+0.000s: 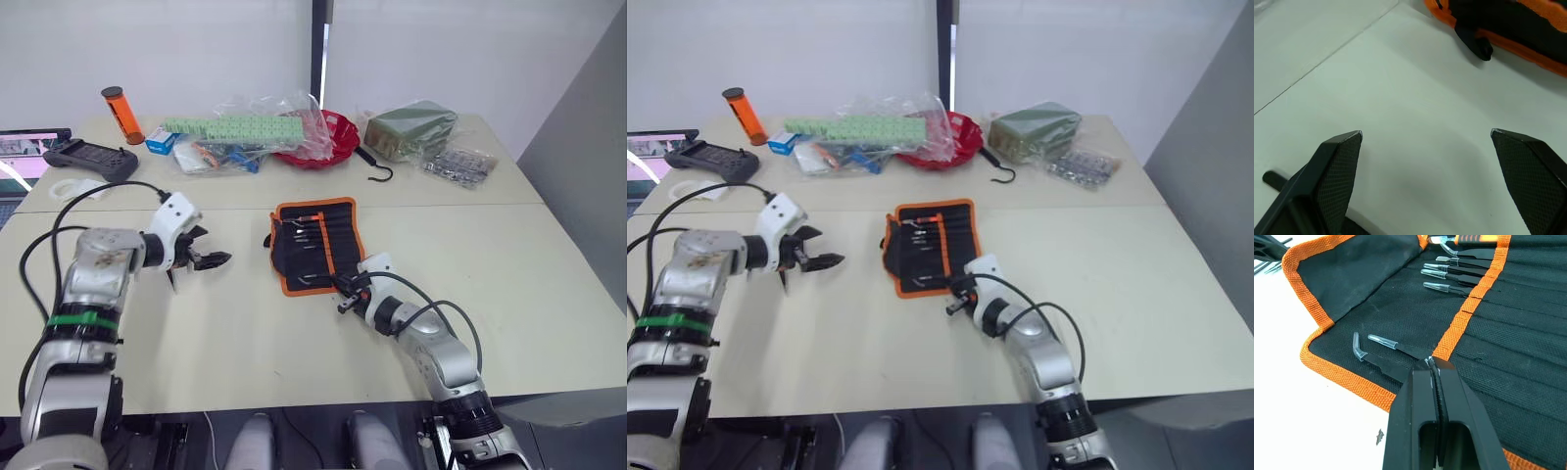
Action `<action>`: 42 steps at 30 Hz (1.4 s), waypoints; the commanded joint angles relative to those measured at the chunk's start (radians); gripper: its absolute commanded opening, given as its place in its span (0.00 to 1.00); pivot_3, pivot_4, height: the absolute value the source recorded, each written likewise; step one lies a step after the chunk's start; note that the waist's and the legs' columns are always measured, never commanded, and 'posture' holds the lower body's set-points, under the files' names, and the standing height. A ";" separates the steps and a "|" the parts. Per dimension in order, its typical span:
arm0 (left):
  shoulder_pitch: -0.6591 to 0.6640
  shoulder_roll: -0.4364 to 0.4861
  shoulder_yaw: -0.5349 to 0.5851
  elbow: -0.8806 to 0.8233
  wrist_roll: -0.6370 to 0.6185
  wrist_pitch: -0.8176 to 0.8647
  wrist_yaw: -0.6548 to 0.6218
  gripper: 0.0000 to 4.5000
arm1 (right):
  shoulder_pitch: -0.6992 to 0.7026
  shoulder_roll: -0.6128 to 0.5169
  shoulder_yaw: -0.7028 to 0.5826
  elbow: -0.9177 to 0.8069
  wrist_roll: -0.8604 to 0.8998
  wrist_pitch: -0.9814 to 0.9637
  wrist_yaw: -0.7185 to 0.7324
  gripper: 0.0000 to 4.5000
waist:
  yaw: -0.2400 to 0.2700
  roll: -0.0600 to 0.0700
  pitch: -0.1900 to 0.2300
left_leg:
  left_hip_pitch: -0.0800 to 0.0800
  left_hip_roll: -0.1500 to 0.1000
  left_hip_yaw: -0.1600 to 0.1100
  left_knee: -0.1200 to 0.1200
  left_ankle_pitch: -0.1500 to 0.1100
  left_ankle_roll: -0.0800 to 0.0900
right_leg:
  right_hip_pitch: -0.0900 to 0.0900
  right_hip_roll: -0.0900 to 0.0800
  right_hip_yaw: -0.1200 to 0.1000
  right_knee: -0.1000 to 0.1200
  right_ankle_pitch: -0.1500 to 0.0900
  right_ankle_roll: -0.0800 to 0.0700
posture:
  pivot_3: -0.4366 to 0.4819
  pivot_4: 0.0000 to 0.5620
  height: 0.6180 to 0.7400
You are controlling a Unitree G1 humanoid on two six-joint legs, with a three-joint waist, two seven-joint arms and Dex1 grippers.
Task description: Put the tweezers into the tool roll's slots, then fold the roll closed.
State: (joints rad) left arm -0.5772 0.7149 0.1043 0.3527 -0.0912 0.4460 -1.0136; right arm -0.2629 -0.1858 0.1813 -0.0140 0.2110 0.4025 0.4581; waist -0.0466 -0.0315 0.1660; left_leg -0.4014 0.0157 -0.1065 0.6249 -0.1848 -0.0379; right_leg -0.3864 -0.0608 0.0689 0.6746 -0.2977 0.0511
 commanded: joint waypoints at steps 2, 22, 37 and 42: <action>0.132 0.026 0.190 -0.187 -0.118 0.067 0.078 0.99 | 0.006 -0.012 0.006 0.065 -0.025 0.007 0.009 0.00 | -0.005 0.000 0.000 | 0.001 0.000 0.001 0.000 0.000 0.000 | 0.000 0.000 0.001 0.000 0.000 0.000 | 0.48 0.27 1.00; 0.911 -0.304 0.789 -0.601 -0.332 -0.100 0.415 0.99 | -0.046 -0.016 -0.002 0.140 -0.021 -0.060 0.089 0.00 | 0.004 -0.002 -0.002 | 0.003 0.003 0.004 -0.004 -0.001 -0.002 | 0.001 0.000 0.002 -0.006 0.002 -0.008 | 0.48 0.27 1.00; 0.987 -0.358 0.730 -0.624 -0.387 -0.171 0.507 0.99 | -0.039 -0.030 -0.006 0.131 -0.024 -0.056 0.109 0.00 | 0.006 -0.005 -0.004 | 0.003 0.003 0.004 -0.005 -0.001 -0.002 | 0.003 0.000 0.001 -0.011 0.001 -0.009 | 0.48 0.27 1.00; 0.901 -0.306 0.660 -0.671 -0.400 -0.083 0.574 0.99 | -0.036 -0.027 -0.006 0.123 -0.023 -0.049 0.102 0.00 | 0.011 -0.006 -0.004 | 0.003 0.003 0.004 -0.005 -0.001 -0.002 | 0.003 0.000 0.001 -0.011 0.001 -0.009 | 0.48 0.27 1.00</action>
State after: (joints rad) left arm 0.3486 0.3806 0.7810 -0.2573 -0.4743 0.3439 -0.4630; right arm -0.3177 -0.2051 0.1662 0.0941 0.2078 0.3303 0.5637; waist -0.0357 -0.0372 0.1623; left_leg -0.3983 0.0186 -0.1028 0.6197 -0.1862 -0.0402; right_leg -0.3835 -0.0607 0.0694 0.6638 -0.2963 0.0425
